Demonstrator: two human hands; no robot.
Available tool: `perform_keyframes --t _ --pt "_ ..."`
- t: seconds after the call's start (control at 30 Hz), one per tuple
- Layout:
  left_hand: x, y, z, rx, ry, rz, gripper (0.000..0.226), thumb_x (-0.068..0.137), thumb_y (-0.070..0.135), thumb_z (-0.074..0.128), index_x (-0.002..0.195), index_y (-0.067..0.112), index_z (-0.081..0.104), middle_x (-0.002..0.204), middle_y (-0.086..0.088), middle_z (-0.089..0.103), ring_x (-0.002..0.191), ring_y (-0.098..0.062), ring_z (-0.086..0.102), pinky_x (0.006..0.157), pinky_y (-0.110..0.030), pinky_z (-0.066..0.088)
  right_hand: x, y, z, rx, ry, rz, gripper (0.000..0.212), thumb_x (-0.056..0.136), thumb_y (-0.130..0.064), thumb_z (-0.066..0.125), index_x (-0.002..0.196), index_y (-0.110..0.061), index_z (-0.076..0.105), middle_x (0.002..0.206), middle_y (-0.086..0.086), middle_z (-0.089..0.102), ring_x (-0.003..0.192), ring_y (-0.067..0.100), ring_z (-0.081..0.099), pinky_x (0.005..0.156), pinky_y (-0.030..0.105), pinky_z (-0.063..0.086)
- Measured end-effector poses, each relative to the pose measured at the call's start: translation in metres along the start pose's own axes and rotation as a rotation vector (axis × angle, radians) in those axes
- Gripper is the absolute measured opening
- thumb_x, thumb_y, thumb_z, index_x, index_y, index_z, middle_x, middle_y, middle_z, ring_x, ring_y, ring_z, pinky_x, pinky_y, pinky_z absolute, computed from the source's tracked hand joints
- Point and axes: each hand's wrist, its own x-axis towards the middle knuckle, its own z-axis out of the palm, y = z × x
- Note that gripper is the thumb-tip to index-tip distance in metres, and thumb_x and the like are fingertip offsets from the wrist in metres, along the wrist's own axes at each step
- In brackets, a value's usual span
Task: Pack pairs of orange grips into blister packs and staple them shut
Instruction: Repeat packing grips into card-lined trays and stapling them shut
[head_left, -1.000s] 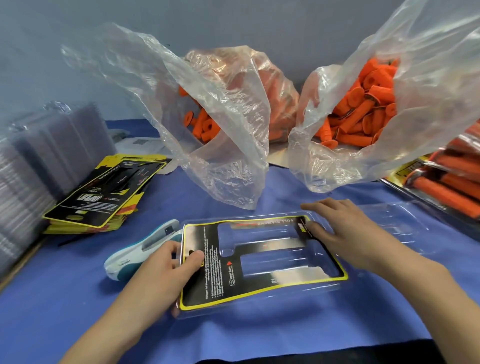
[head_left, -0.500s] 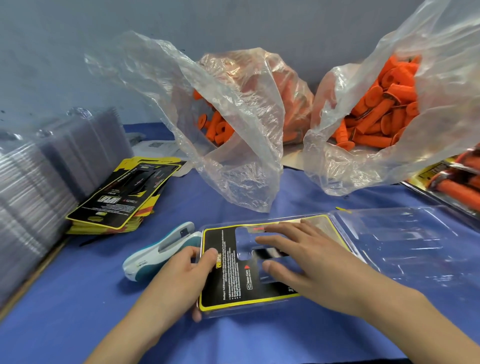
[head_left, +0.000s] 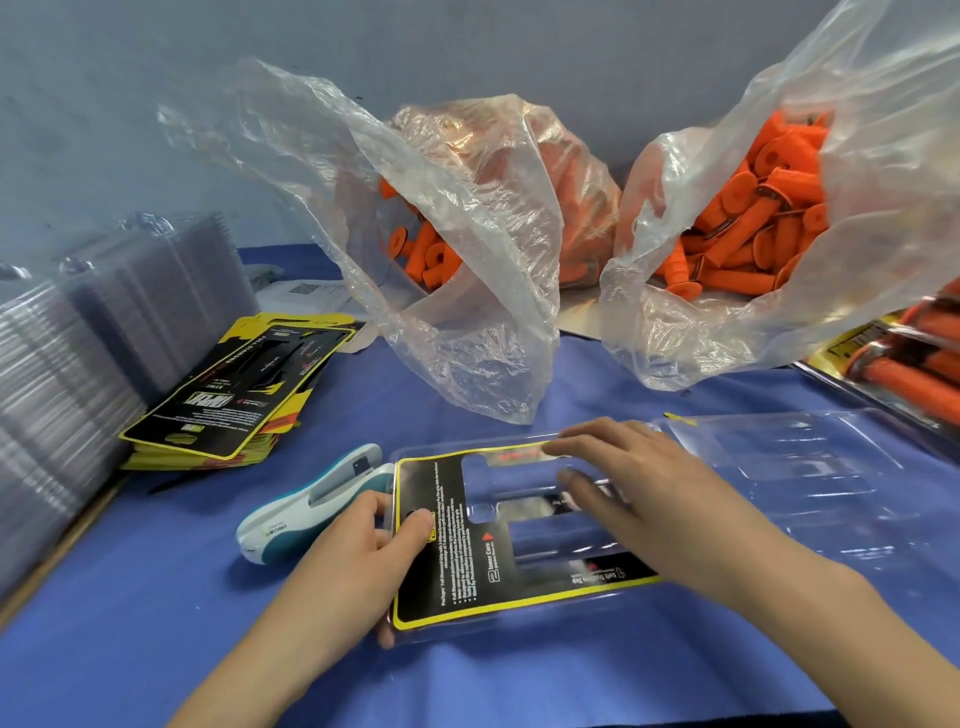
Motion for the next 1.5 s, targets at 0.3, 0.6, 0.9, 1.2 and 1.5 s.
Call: perform_keyframes --t 0.3,0.6,0.9,1.2,1.5 --pt "0.000 -0.002 0.001 0.027 0.015 0.016 0.019 0.098 0.042 0.053 0.101 0.024 0.049 0.079 0.010 0.076 0.039 -0.016 0.055 0.034 -0.022 0.040 -0.006 0.024 -0.007 -0.250 0.026 0.152 0.032 0.103 -0.037 0.034 0.123 -0.035 0.060 0.108 -0.014 0.061 0.104 0.014 0.060 0.100 0.027 0.030" --pt "-0.003 0.005 0.001 -0.015 0.025 0.008 0.019 0.100 0.041 0.049 0.103 0.023 0.054 0.074 0.004 0.075 0.039 -0.015 0.056 0.033 -0.023 0.040 -0.009 0.024 -0.009 -0.271 0.011 0.141 0.032 0.103 -0.037 0.034 0.125 -0.037 0.058 0.108 -0.015 0.060 0.105 0.014 0.060 0.101 0.025 0.028" --pt "-0.005 0.004 -0.012 0.156 0.213 0.098 0.031 0.099 0.046 0.042 0.084 0.026 0.059 0.058 0.001 0.067 0.045 -0.020 0.062 0.046 -0.027 0.046 -0.011 0.011 -0.015 -0.152 0.095 0.145 0.028 0.099 -0.030 0.047 0.119 -0.029 0.067 0.105 -0.011 0.066 0.097 0.022 0.059 0.085 0.027 0.033" --pt "-0.004 0.008 0.008 0.621 0.392 0.557 0.032 0.095 0.040 0.038 0.112 0.024 0.061 0.110 0.010 0.060 0.105 -0.015 0.055 0.093 -0.033 0.040 -0.007 -0.009 0.004 -0.046 -0.016 0.082 0.041 0.100 -0.047 0.034 0.137 -0.039 0.050 0.140 -0.017 0.047 0.129 0.011 0.039 0.107 0.023 0.026" --pt "-0.007 0.006 0.013 0.774 0.330 0.621 0.043 0.096 0.041 0.034 0.119 0.019 0.063 0.123 0.007 0.063 0.118 -0.016 0.057 0.102 -0.033 0.032 -0.006 -0.007 0.011 -0.053 -0.076 0.091 0.051 0.096 -0.057 0.021 0.142 -0.044 0.040 0.142 -0.023 0.040 0.131 0.008 0.034 0.109 0.022 0.022"
